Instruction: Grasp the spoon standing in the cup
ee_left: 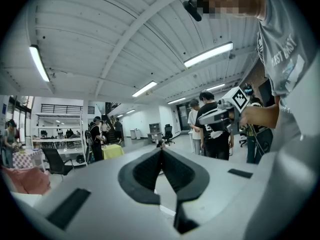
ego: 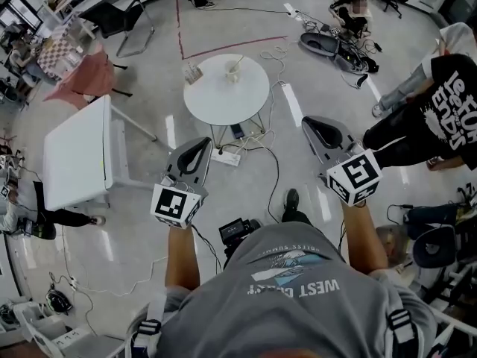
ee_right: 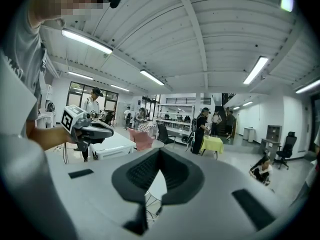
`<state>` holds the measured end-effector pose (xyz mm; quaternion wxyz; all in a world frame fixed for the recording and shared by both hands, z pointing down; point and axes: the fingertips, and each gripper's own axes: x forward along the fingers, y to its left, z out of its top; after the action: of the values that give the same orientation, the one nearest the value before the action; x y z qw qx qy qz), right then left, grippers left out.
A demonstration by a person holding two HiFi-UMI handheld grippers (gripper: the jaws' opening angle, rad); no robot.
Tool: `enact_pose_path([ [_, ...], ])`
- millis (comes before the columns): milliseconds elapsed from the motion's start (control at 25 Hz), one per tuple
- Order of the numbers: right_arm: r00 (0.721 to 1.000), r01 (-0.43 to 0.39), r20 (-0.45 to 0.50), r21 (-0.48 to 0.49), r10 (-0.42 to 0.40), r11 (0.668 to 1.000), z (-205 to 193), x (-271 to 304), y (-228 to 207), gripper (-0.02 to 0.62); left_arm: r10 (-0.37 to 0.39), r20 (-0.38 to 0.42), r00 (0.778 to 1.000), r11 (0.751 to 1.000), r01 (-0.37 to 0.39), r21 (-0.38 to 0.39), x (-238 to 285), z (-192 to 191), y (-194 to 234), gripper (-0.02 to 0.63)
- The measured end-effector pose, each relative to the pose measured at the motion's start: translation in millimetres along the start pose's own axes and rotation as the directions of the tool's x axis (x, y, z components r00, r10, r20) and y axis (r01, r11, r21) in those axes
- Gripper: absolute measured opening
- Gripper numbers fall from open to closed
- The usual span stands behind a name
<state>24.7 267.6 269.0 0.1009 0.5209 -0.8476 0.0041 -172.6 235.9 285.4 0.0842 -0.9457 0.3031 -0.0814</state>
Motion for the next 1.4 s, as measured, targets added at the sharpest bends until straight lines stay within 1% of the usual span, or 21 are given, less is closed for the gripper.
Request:
enact_pose_path([
  [280,0.996,-0.083,0.019,0.008,0.083,0.996,-3,25,-38,0.002,0.069,-0.045,0.997,0.998,-0.069,-0.01,32,0,4,0.005],
  [520,0.988,-0.152,0.025,0.012,0.152,0.988,-13,41,-83,0.002,0.124,-0.042,0.991,0.992,-0.125,-0.023,75,10,2,0.004],
  [680,0.98,-0.195,0.031,0.02,0.195,0.981,-20,55,-109,0.002,0.163,-0.068,0.984,0.986,-0.165,-0.018,97,11,2,0.005],
  [960,0.963,-0.266,0.045,0.033,0.264,0.963,-18,75,-138,0.002,0.225,-0.105,0.969,0.974,-0.227,-0.009,122,21,9,0.005],
  [1160,0.959,-0.28,0.063,0.04,0.277,0.959,-21,81,-159,0.002,0.226,-0.107,0.968,0.974,-0.227,0.004,147,29,7,0.003],
  [1400,0.965,-0.259,0.047,0.063,0.257,0.964,-32,86,-174,0.002,0.202,-0.114,0.973,0.979,-0.203,0.006,165,24,13,0.003],
])
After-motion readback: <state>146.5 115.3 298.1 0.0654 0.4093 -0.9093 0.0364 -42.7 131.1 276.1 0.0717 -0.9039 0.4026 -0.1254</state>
